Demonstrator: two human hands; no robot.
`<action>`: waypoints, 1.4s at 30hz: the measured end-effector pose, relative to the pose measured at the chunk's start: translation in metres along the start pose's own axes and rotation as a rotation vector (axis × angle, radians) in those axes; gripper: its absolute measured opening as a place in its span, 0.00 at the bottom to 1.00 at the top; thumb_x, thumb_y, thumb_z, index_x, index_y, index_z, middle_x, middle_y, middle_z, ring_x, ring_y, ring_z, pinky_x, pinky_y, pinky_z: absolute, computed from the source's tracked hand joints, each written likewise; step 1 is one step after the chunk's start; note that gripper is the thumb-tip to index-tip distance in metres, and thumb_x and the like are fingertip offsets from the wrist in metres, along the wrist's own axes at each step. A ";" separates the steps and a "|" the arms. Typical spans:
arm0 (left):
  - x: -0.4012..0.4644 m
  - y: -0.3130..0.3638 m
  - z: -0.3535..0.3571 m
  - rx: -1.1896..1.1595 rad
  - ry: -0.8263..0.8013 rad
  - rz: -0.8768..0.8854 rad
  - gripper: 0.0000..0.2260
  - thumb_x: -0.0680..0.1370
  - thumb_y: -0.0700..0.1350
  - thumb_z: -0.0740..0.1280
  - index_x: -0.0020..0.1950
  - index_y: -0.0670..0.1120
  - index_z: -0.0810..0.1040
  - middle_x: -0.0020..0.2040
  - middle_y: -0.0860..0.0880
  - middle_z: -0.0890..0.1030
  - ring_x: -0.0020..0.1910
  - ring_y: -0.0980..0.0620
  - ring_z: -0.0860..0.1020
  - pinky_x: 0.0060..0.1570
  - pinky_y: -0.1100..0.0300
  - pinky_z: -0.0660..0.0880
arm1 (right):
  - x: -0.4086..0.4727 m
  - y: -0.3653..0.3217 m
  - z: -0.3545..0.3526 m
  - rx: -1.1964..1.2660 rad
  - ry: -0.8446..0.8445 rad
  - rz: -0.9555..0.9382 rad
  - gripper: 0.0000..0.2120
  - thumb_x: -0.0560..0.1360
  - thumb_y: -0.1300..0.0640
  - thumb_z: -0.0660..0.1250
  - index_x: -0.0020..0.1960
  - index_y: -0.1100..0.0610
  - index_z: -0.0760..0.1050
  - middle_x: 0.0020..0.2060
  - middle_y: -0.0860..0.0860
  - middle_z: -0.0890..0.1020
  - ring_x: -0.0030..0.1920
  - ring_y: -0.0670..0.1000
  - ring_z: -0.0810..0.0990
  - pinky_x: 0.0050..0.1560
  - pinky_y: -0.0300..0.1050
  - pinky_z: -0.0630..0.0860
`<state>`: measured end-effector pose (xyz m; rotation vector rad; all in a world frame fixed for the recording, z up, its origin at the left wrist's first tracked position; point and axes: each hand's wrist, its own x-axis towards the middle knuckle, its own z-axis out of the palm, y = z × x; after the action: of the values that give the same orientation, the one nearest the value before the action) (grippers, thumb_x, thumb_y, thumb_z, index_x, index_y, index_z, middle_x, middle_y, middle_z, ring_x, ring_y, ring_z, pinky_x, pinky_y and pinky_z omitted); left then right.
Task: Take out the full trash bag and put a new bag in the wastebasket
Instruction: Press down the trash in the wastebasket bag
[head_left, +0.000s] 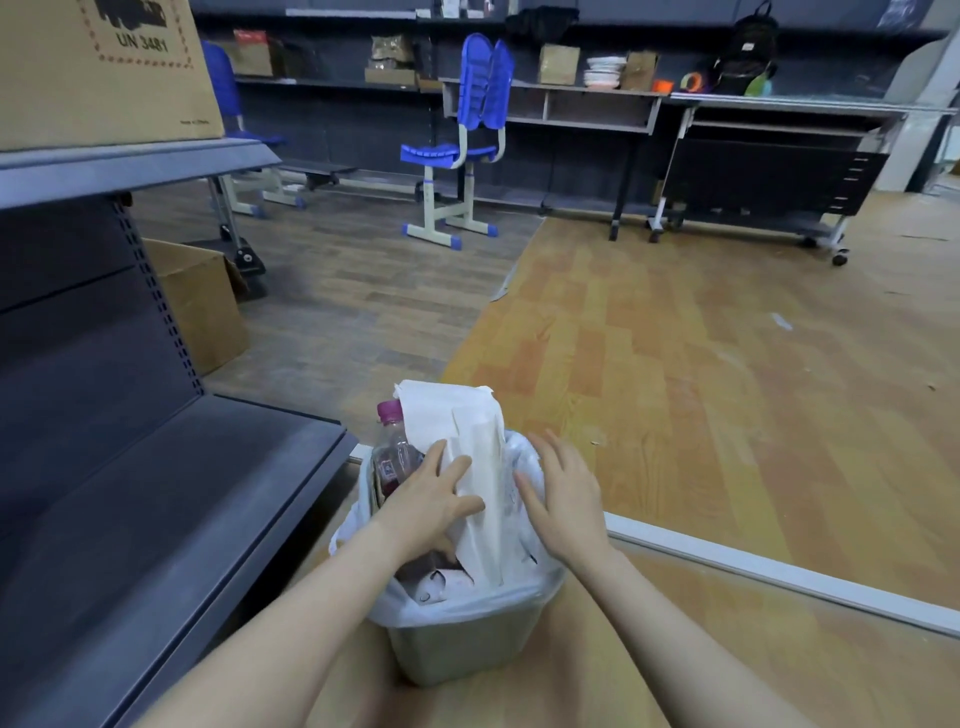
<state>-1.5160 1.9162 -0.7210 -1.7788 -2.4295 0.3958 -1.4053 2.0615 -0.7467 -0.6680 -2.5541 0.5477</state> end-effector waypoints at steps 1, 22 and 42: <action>0.000 -0.003 0.006 0.017 0.028 -0.023 0.28 0.46 0.57 0.78 0.46 0.60 0.81 0.53 0.46 0.79 0.55 0.35 0.73 0.37 0.55 0.80 | 0.010 -0.008 0.001 0.013 -0.041 -0.004 0.32 0.74 0.38 0.47 0.72 0.53 0.63 0.74 0.53 0.63 0.75 0.55 0.58 0.70 0.55 0.61; -0.002 0.006 0.015 -0.206 -0.004 0.034 0.18 0.78 0.36 0.59 0.67 0.44 0.69 0.76 0.35 0.42 0.73 0.30 0.39 0.72 0.42 0.52 | 0.076 -0.055 0.020 0.017 -0.236 -0.396 0.16 0.63 0.64 0.55 0.46 0.62 0.77 0.41 0.56 0.81 0.45 0.58 0.77 0.40 0.43 0.66; -0.033 -0.022 0.006 -0.385 0.548 -0.125 0.20 0.76 0.48 0.60 0.67 0.43 0.73 0.65 0.47 0.75 0.63 0.51 0.74 0.59 0.63 0.71 | 0.017 -0.021 0.040 0.089 -0.175 -0.365 0.23 0.76 0.62 0.53 0.70 0.57 0.69 0.71 0.55 0.68 0.73 0.58 0.60 0.69 0.50 0.53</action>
<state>-1.5273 1.8776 -0.7183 -1.5617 -2.2819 -0.5388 -1.4462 2.0436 -0.7649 -0.1191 -2.7046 0.6087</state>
